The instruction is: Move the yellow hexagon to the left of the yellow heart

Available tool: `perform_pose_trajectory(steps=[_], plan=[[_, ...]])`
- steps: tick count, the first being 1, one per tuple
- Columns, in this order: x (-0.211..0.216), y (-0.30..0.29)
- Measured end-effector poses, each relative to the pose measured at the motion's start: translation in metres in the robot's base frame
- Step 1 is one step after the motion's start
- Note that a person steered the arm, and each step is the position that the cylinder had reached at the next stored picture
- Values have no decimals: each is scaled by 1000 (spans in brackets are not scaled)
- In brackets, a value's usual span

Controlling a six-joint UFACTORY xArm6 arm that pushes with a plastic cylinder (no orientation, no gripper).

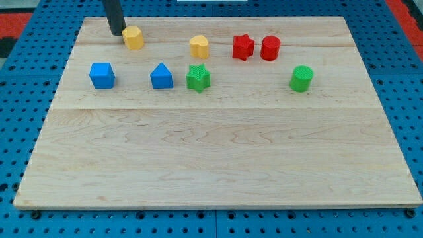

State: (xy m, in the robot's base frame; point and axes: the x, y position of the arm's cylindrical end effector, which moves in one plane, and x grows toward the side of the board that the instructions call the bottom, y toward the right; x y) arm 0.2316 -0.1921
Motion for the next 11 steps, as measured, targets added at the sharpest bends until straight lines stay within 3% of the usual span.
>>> perform_pose_trajectory(steps=[3, 4, 6, 8, 11], plan=[[23, 28], [14, 0], [59, -6], [60, 79], [82, 118]])
